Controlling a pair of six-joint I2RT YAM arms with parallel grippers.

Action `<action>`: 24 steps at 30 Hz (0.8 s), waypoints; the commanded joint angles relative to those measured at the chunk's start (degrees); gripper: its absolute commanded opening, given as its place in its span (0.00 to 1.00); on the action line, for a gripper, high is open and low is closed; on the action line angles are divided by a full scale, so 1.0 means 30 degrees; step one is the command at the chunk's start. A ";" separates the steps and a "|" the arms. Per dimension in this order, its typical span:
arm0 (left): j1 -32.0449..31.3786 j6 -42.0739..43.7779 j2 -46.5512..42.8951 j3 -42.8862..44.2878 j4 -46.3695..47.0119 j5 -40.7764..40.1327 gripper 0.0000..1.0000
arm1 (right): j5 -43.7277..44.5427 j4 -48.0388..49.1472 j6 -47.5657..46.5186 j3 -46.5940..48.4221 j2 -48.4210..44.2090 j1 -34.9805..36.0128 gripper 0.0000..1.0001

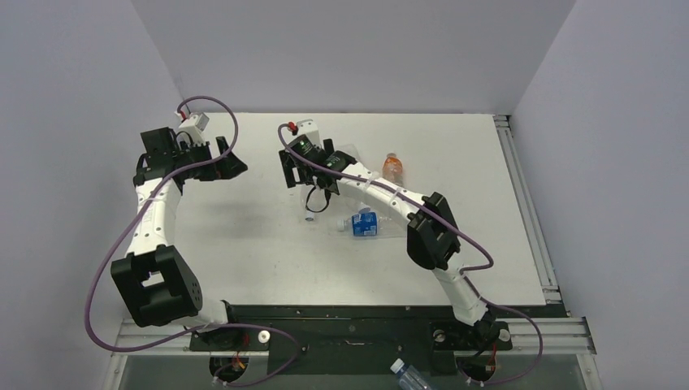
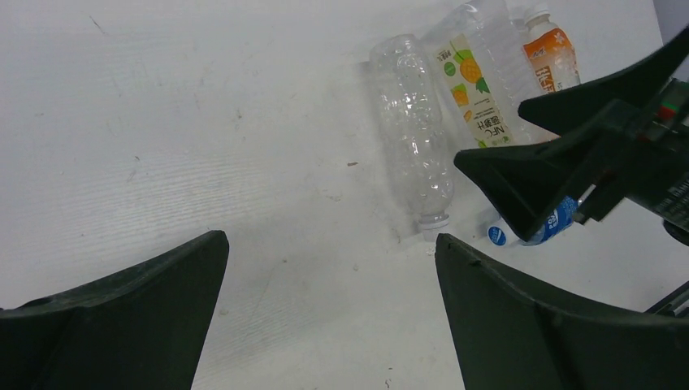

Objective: Unscrew the bottle caps
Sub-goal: Pick up the plastic bottle at the center of the board.

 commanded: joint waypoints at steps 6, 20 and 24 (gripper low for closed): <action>0.0070 0.1807 -0.0191 0.1756 -0.2120 0.1882 0.97 | -0.1351 0.1001 0.0639 0.1973 0.3183 -0.0975 0.89; -0.0032 0.4249 -0.1238 0.2467 -0.4411 0.1962 0.97 | -0.1846 0.2144 0.1275 0.1652 0.4792 -0.0664 0.56; 0.0026 0.5162 -0.1806 0.2939 -0.4887 0.3511 0.97 | -0.1903 0.2525 0.0910 0.0426 0.3572 -0.0661 0.42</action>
